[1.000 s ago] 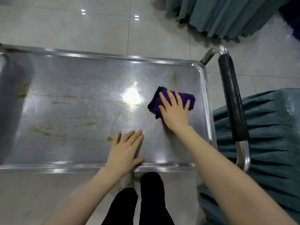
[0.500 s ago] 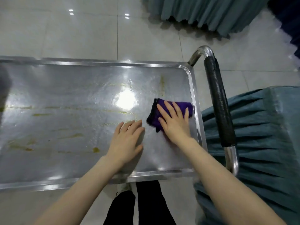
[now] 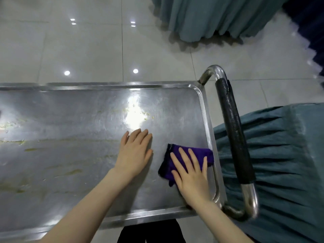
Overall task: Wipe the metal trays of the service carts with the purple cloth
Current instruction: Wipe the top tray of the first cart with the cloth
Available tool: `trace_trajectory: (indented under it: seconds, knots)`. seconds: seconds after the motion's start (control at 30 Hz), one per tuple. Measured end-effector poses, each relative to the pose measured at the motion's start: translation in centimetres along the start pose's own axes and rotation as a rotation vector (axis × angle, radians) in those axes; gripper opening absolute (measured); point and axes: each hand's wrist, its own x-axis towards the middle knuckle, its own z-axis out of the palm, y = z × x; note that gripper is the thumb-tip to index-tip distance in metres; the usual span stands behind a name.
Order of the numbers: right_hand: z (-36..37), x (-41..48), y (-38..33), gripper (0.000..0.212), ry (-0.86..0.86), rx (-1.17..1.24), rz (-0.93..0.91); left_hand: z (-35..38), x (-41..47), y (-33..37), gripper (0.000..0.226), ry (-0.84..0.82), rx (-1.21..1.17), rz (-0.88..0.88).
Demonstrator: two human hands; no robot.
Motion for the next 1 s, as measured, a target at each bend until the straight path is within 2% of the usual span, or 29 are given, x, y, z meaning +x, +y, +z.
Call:
trace_trajectory:
  seconds: [0.1,0.3,0.4,0.47,0.57,0.77,0.9,1.0]
  knots:
    - [-1.1,3.0,0.5,0.053,-0.028,-0.011,-0.006,0.1,0.1,-0.2,0.046,0.037,0.035,0.024]
    - [-4.7,20.0,1.6,0.052,0.083,0.059,0.167,0.7,0.3,-0.2,0.043,0.074,0.043,0.023]
    - [-5.8,24.4,0.4,0.052,0.086,0.07,0.188,0.6,0.2,-0.2,0.045,0.069,0.033,0.014]
    - [-5.6,23.6,-0.5,0.053,0.083,0.034,0.153,0.3,0.2,-0.5,0.044,0.069,-0.019,-0.006]
    - [-4.3,18.4,-1.4,0.052,0.054,-0.001,-0.046,-0.4,-0.2,-1.8,0.042,0.099,-0.121,-0.059]
    - [-0.9,5.8,-3.4,0.051,-0.025,-0.046,-0.275,-1.3,-0.9,-3.9,0.044,0.118,-0.089,-0.198]
    - [-2.6,11.6,-3.1,0.051,-0.023,-0.078,-0.278,-1.6,-0.6,-4.3,0.042,0.095,-0.069,-0.213]
    - [-4.3,19.7,-3.7,0.051,0.004,-0.016,-0.119,-1.5,-0.5,-4.5,0.041,0.096,-0.075,-0.209]
